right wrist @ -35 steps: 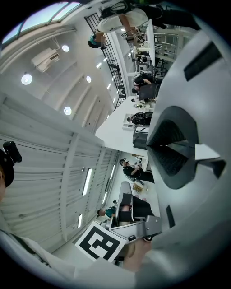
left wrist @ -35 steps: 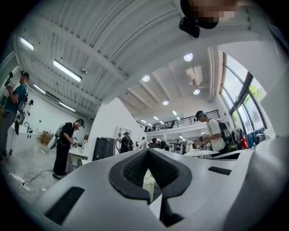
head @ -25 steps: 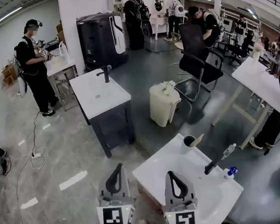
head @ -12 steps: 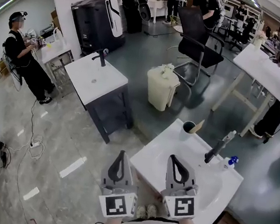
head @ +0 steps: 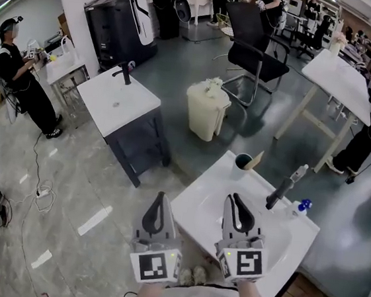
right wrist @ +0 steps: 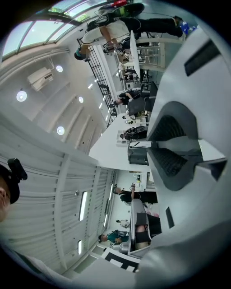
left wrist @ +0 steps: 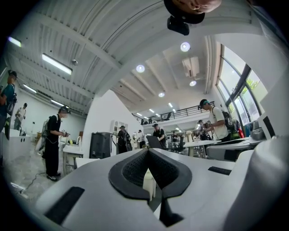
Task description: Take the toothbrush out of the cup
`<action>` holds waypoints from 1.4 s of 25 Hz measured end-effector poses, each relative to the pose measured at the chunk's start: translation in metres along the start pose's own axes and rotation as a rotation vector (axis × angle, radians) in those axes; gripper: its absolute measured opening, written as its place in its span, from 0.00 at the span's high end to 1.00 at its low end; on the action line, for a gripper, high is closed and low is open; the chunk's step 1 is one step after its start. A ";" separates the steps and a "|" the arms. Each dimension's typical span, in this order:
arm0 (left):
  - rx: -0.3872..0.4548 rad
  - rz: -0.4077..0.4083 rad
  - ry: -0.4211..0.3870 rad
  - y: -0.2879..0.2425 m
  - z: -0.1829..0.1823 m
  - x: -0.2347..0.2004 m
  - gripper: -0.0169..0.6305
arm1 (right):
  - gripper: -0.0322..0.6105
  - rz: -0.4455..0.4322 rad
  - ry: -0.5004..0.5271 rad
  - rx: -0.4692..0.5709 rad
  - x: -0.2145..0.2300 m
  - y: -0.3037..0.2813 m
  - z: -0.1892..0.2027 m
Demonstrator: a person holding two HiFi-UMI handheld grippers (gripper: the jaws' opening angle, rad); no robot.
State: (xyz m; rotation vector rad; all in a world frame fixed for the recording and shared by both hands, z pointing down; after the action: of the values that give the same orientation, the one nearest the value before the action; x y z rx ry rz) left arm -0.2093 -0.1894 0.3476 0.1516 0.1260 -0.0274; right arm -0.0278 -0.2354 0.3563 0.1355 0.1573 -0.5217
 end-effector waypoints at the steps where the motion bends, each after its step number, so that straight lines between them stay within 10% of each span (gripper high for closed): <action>1: -0.002 0.006 0.001 -0.002 0.001 0.002 0.95 | 0.92 0.011 -0.015 -0.003 0.005 -0.002 0.000; 15: -0.069 0.102 -0.008 -0.025 0.022 0.026 0.95 | 0.79 0.282 -0.258 -0.164 0.096 -0.057 0.062; 35: -0.173 0.065 -0.067 -0.038 0.053 0.012 0.95 | 0.79 0.416 -0.420 -0.474 0.141 -0.139 0.187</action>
State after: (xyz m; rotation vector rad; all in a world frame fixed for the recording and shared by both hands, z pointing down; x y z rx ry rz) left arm -0.1922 -0.2352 0.3922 -0.0178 0.0562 0.0434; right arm 0.0443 -0.4543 0.5013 -0.3976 -0.1595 -0.0807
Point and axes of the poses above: the fingertips, and each gripper's own axes: y backward along the fingers, x to its right, z out of its underside, the point moved 6 cm from there along y, backward along the fingers, and after that the axes turned 6 degrees about y, right-handed, at the moved point
